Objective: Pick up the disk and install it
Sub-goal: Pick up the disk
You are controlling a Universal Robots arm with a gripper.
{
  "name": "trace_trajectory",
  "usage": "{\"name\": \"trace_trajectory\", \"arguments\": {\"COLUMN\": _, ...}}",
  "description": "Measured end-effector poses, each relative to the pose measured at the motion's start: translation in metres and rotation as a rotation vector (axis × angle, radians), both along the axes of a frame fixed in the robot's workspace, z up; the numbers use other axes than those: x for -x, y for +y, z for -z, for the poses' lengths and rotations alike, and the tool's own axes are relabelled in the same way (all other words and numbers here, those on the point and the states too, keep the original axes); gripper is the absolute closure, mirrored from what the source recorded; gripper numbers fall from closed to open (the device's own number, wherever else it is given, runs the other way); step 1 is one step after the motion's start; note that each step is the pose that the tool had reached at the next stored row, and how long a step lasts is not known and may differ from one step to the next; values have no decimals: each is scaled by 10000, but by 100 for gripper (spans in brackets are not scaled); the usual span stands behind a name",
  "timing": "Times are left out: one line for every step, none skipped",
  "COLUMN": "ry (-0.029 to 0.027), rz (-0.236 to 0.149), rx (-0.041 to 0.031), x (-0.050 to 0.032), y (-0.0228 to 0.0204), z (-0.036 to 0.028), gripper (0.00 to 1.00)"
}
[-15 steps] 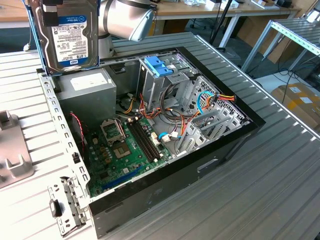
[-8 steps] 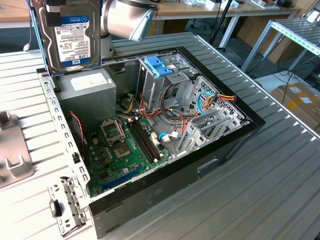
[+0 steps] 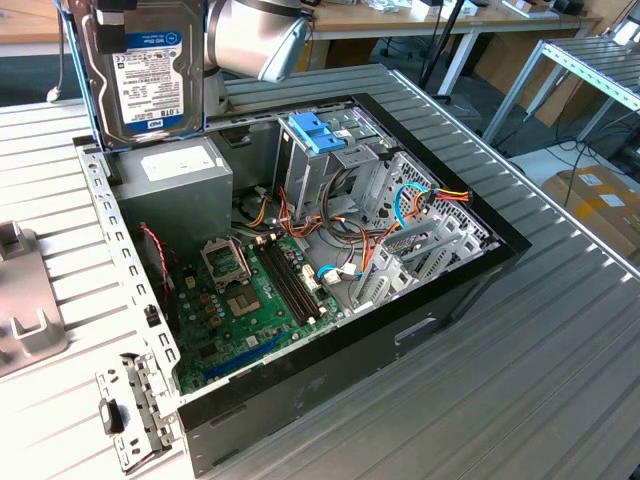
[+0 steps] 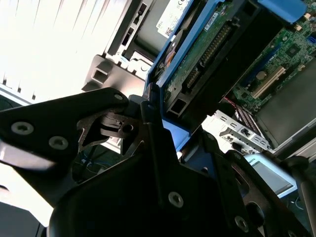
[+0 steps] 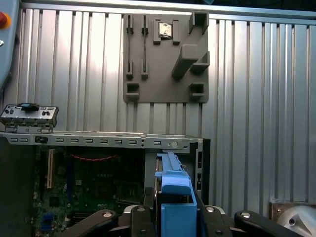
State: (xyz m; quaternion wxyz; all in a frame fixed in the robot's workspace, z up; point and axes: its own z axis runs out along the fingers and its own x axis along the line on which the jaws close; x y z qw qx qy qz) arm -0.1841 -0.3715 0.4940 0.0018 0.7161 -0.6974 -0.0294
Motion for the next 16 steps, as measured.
{"name": "trace_trajectory", "arguments": {"ry": 0, "rz": 0, "rx": 0, "x": -3, "y": -1, "z": 0, "gripper": 63}}
{"name": "trace_trajectory", "arguments": {"ry": 0, "rz": 0, "rx": 0, "x": -7, "y": -2, "z": 0, "gripper": 63}}
{"name": "trace_trajectory", "arguments": {"ry": 0, "rz": 0, "rx": 0, "x": -10, "y": -3, "z": 0, "gripper": 63}}
{"name": "trace_trajectory", "arguments": {"ry": 0, "rz": -1, "rx": 0, "x": -13, "y": -4, "z": 0, "gripper": 63}}
{"name": "trace_trajectory", "arguments": {"ry": -1, "rz": 0, "rx": 0, "x": -16, "y": -4, "z": 1, "gripper": 63}}
{"name": "trace_trajectory", "arguments": {"ry": 0, "rz": 0, "rx": 0, "x": -21, "y": -6, "z": 1, "gripper": 63}}
{"name": "trace_trajectory", "arguments": {"ry": 0, "rz": 0, "rx": 0, "x": -23, "y": -6, "z": 1, "gripper": 63}}
{"name": "trace_trajectory", "arguments": {"ry": 0, "rz": 0, "rx": 0, "x": -26, "y": -7, "z": 1, "gripper": 63}}
{"name": "trace_trajectory", "arguments": {"ry": 0, "rz": 0, "rx": 0, "x": -29, "y": -8, "z": 1, "gripper": 63}}
{"name": "trace_trajectory", "arguments": {"ry": 0, "rz": 0, "rx": 0, "x": -33, "y": -10, "z": 1, "gripper": 63}}
{"name": "trace_trajectory", "arguments": {"ry": 0, "rz": 0, "rx": 0, "x": -38, "y": -12, "z": 1, "gripper": 63}}
{"name": "trace_trajectory", "arguments": {"ry": 0, "rz": 0, "rx": 0, "x": -42, "y": -13, "z": 1, "gripper": 63}}
{"name": "trace_trajectory", "arguments": {"ry": 0, "rz": 0, "rx": 0, "x": -45, "y": -14, "z": 2, "gripper": 63}}
{"name": "trace_trajectory", "arguments": {"ry": -1, "rz": 0, "rx": 0, "x": -47, "y": -15, "z": 2, "gripper": 63}}
{"name": "trace_trajectory", "arguments": {"ry": 0, "rz": 0, "rx": 0, "x": -50, "y": -16, "z": 2, "gripper": 63}}
{"name": "trace_trajectory", "arguments": {"ry": 0, "rz": 0, "rx": 0, "x": -52, "y": -17, "z": 2, "gripper": 63}}
